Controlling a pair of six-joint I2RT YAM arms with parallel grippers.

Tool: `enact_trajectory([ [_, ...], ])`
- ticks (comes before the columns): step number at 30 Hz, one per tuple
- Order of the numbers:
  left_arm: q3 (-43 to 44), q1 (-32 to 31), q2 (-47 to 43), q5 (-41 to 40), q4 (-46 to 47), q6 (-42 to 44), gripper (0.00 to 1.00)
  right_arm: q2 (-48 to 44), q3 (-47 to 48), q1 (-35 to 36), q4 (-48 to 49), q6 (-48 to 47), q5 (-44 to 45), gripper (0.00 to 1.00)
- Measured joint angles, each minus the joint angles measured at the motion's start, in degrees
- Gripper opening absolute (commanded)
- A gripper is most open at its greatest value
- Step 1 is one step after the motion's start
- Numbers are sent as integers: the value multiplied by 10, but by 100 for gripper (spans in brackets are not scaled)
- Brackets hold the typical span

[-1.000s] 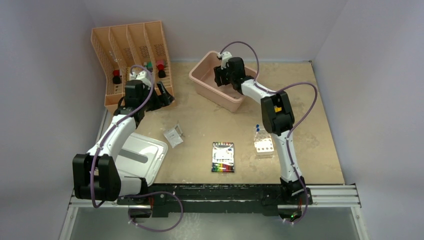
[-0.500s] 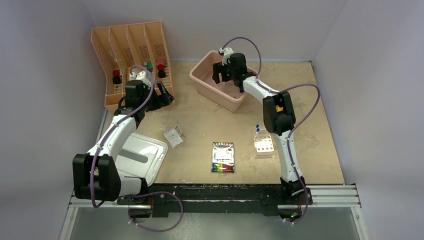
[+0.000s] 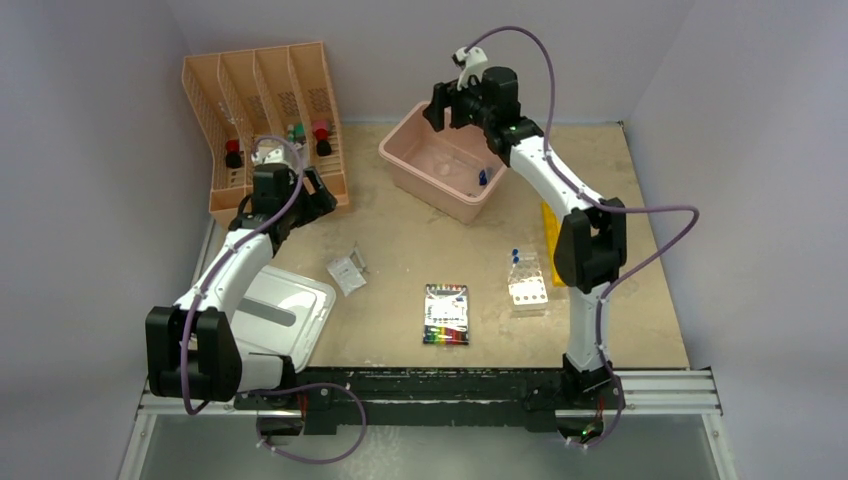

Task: Organize the chemistry lab equipment

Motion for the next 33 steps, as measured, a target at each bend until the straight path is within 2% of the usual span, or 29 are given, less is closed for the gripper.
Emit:
enact_trajectory([
  [5,0,0,1,-52,-23,-26,74,-57,-51,29,2,4,-3,77],
  [8,-5,0,1,-87,-41,-41,73,-69,-82,76,1,3,6,74],
  [13,-24,0,-1,-129,-75,-69,72,-65,-130,183,-8,7,30,63],
  [19,-49,0,-20,-163,-106,-91,72,-30,-135,273,-37,7,60,60],
  [26,-52,0,-46,-234,-137,-111,73,31,-135,304,-84,14,138,59],
  [29,-52,0,-65,-266,-147,-113,73,49,-135,304,-102,17,155,56],
  [33,-52,0,-76,-289,-153,-113,73,71,-131,308,-119,15,167,56],
])
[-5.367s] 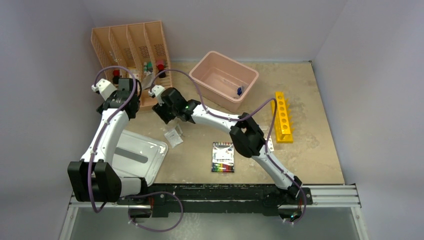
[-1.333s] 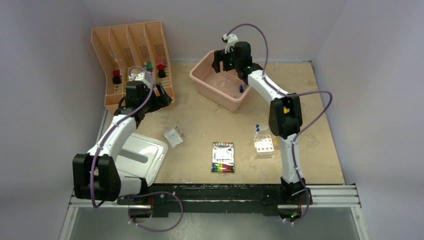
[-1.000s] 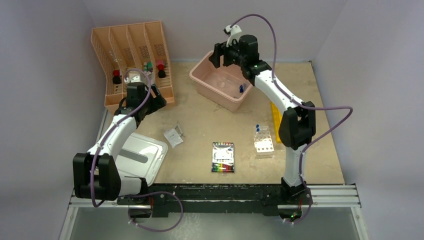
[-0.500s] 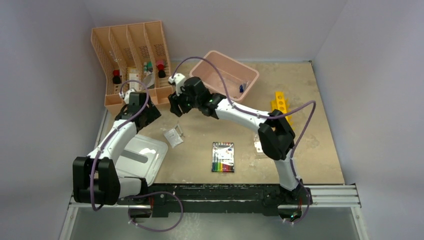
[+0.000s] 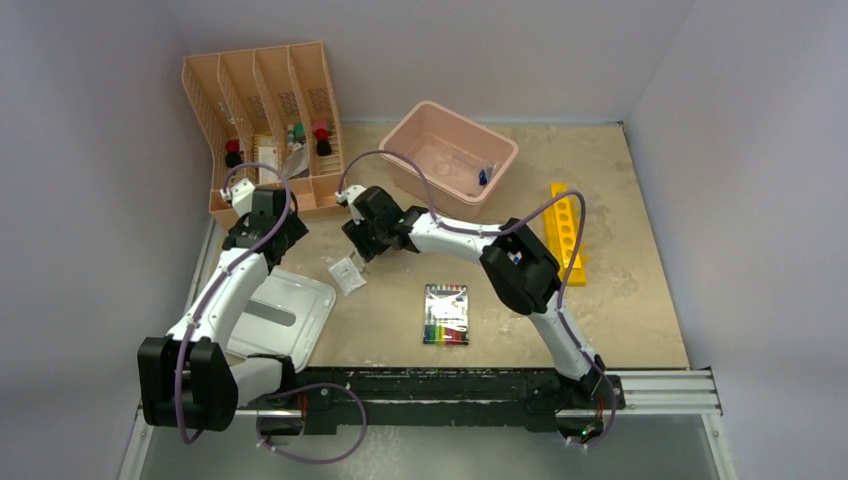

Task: Organize the chemistry lab equipment

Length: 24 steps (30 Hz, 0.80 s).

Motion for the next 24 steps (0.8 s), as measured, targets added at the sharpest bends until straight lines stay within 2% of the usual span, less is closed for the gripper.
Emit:
enact_trajectory([
  [8,3,-1,0,-18,-10,2,73,26,22,14,-17,-5,-1,57],
  [13,11,-4,0,-24,-12,5,74,31,30,16,-21,-7,0,48],
  [16,12,-5,1,-30,-13,5,73,31,34,16,-23,-8,3,48],
  [24,23,-5,9,-53,-26,5,73,31,60,15,-31,-14,-17,60],
])
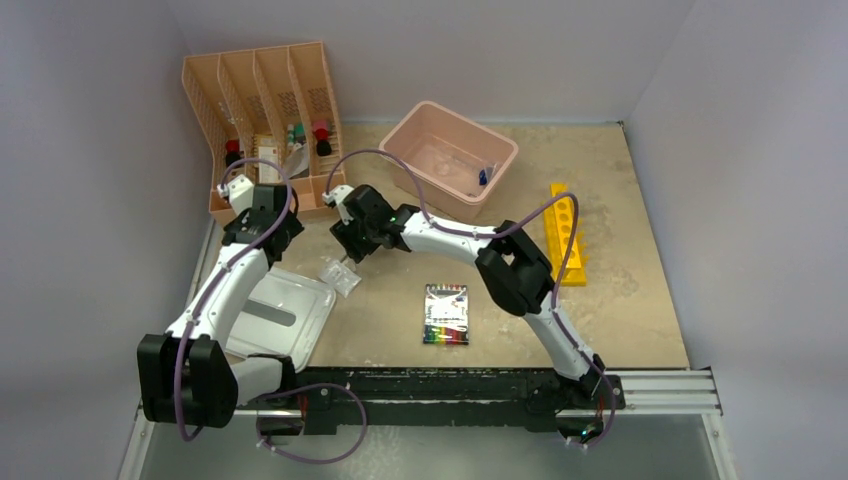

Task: Organize the chemistry lab equipment

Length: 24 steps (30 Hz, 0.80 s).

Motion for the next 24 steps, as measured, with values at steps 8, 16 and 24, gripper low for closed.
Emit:
enact_trajectory([
  [8,4,-3,5,-24,-12,0,73,21,45,2,-15,0,-14,61],
  [16,4,-5,7,-24,-14,0,73,60,71,6,-32,-5,-4,48],
  [24,4,-7,11,-22,-14,0,73,60,74,10,-59,-14,39,21],
])
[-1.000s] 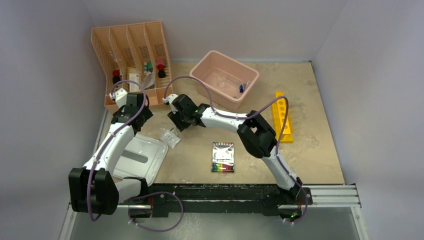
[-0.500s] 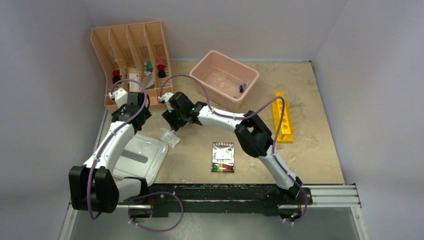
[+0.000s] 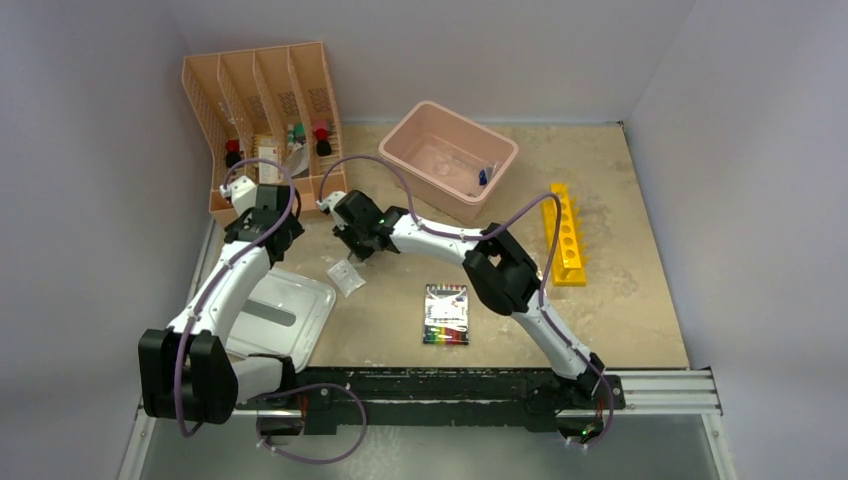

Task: Organize the chemistry lab equipment

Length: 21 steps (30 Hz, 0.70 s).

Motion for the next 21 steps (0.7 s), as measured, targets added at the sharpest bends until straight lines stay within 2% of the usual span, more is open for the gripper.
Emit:
enact_trajectory([
  [4,0,0,4,3,1,0,73,0,1,1,-8,0,13,2],
  [5,0,0,6,5,2,0,73,0,1,2,-8,0,18,0],
  [13,5,0,19,17,1,0,73,-13,-15,2,-8,6,56,0],
  [21,24,0,19,33,3,-1,73,-120,-71,-18,8,20,115,0],
])
